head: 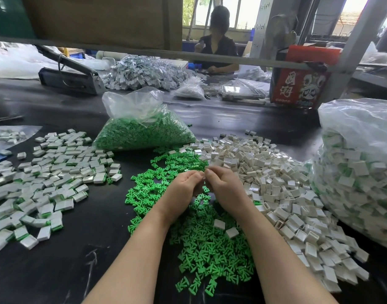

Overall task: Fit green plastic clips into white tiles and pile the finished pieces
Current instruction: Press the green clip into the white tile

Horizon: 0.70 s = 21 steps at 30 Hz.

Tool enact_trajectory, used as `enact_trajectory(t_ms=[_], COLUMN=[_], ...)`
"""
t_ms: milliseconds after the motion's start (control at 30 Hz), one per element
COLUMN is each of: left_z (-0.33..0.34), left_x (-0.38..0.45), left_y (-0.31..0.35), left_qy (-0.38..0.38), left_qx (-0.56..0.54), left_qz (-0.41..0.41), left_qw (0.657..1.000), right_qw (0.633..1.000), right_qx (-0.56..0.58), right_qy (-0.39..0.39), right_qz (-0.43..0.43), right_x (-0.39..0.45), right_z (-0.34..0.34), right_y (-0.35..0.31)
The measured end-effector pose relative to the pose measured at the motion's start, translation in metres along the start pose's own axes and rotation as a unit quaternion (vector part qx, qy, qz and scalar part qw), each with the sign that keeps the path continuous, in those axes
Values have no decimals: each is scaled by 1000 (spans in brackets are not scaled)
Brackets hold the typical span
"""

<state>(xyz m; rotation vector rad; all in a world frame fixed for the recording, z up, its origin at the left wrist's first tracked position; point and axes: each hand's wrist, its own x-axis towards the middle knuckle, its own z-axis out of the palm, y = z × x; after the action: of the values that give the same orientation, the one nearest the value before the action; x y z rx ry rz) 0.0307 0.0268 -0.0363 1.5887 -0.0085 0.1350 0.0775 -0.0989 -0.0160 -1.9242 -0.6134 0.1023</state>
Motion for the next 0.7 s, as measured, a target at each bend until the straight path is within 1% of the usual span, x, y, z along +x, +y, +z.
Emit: enact_trajectory(t_ms=[67, 167, 233, 367, 533, 600, 700], left_z=[1, 2, 3, 7, 12, 11, 10], left_x=[0, 1, 1, 0, 0, 0, -2], left_y=[-1, -4, -5, -1, 2, 3, 5], left_qy=[20, 49, 59, 81, 84, 84, 64], left_qx=[19, 77, 91, 87, 67, 64, 73], left_qz=[6, 20, 25, 28, 19, 16, 25], left_qw=[1000, 996, 994, 993, 994, 994, 995], right_qw=[999, 996, 996, 996, 994, 993, 991], right_qx=[-49, -86, -90, -86, -91, -99, -117], right_qy=[-1, 2, 12, 33, 55, 51, 34], right_qz=[-8, -13, -12, -16, -28, -34, -48], right_x=[0, -1, -1, 0, -2, -2, -2], right_z=[-1, 0, 4, 10, 17, 17, 12], right_y=[0, 0, 0, 1, 5, 6, 6])
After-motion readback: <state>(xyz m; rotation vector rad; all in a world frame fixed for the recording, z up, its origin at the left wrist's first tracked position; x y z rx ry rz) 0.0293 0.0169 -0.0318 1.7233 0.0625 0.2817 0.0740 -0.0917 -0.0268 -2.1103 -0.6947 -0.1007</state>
